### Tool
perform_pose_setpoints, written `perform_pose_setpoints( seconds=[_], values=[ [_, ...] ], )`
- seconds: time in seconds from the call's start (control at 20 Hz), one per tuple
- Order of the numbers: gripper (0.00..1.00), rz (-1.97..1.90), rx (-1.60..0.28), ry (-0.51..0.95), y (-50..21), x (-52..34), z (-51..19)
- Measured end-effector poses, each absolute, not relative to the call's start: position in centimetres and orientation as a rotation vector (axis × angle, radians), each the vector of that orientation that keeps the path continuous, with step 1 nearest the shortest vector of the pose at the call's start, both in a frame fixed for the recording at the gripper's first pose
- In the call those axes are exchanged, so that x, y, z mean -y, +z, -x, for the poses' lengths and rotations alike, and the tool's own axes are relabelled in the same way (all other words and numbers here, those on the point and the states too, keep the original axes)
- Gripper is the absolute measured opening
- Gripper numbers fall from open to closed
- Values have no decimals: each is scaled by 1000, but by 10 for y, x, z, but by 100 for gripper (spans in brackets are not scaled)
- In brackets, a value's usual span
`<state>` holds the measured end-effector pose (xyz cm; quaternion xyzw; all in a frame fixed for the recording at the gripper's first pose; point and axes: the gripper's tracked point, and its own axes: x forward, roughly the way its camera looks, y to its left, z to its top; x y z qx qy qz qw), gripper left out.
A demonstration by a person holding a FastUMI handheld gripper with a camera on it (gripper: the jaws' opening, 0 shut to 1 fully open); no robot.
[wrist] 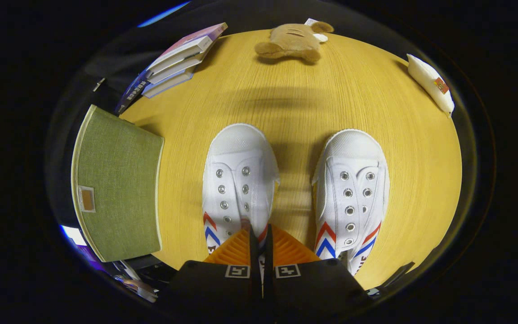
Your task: Open the storage box then place both shoes into the box .Put the left shoe in first, then the right shoe, with the right side of both shoes facing outward in a uniform manner.
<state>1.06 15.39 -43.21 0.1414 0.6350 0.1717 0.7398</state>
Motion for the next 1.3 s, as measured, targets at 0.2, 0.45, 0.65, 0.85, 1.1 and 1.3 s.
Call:
perform_pose_setpoints(
  seconds=[0.2, 0.45, 0.65, 0.85, 1.1, 1.3],
  values=[
    [6, -366, -1394, 363, -423, -154, -3],
    [6, -410, -1360, 381, -398, -156, 0],
    [5, -490, -1318, 405, -358, -169, -2],
    [6, -519, -1243, 462, -301, -187, -15],
    [6, -597, -1124, 554, -213, -227, -34],
    [6, -689, -1121, 631, -165, -275, -31]
  ],
)
